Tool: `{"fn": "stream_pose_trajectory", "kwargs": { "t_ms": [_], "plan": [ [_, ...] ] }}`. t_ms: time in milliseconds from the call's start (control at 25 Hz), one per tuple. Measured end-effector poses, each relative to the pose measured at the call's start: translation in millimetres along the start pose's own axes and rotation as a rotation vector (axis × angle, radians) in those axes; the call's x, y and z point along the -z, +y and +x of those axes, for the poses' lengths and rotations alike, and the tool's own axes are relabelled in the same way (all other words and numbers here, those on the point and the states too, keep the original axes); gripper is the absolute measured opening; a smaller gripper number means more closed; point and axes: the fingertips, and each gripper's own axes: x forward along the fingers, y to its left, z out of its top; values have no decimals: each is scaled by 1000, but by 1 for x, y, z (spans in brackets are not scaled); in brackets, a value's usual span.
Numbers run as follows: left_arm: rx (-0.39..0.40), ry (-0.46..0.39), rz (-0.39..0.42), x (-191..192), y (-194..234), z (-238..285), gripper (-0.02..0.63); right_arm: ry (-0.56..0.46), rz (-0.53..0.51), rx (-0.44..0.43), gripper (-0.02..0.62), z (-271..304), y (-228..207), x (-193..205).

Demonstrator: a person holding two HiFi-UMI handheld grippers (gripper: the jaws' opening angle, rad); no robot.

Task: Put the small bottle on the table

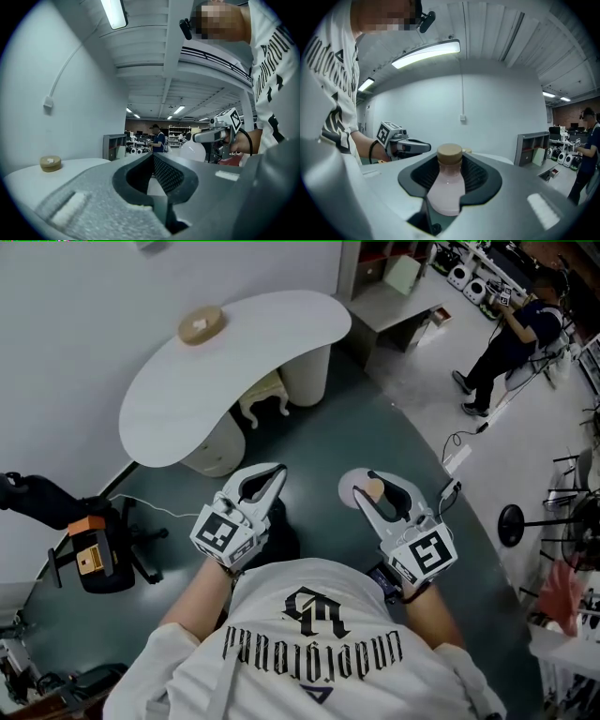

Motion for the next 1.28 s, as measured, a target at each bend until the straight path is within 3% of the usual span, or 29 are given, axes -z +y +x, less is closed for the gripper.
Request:
{"fn": "stream_pose_trajectory", "kwargs": {
  "t_ms": [480, 760, 1280],
  "plan": [
    [72, 28, -19, -10, 157, 41, 6, -4, 30, 39, 135, 166, -58, -23],
    [73, 34, -40, -14, 233, 42, 6, -7, 44, 50, 135, 243, -76, -35],
    [-12, 10, -49, -22, 305, 43, 6, 2, 40, -30, 135, 323, -100, -42]
  ]
}}
